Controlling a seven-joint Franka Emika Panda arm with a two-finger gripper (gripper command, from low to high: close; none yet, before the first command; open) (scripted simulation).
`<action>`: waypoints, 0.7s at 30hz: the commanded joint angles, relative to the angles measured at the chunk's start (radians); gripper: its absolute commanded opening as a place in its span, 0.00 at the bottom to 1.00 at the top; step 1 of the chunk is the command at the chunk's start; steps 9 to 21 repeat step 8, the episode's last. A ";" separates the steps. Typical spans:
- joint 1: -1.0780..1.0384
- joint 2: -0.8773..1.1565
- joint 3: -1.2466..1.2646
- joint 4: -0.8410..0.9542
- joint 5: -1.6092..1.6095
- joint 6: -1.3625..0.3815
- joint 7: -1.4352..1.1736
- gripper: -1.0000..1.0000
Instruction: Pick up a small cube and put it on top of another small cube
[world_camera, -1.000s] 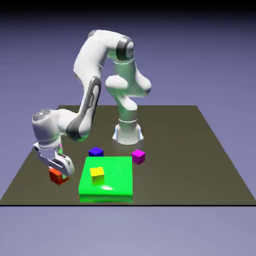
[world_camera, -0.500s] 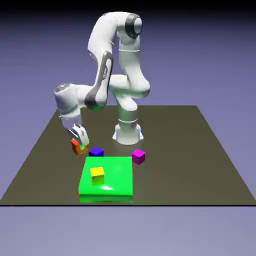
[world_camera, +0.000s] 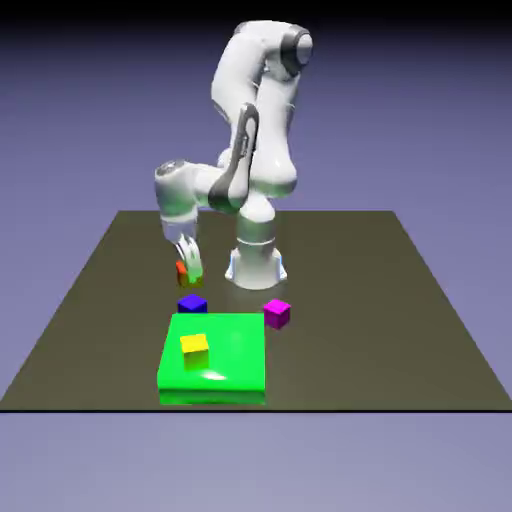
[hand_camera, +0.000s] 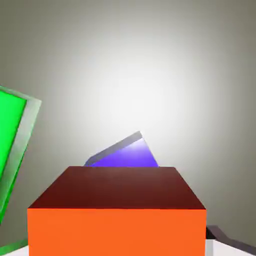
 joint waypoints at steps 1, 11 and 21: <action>0.003 0.036 0.001 -0.001 0.008 0.037 -0.005 0.00; 0.009 0.116 0.003 -0.004 0.025 0.119 -0.016 1.00; 0.009 0.116 0.003 -0.004 0.025 0.119 -0.016 1.00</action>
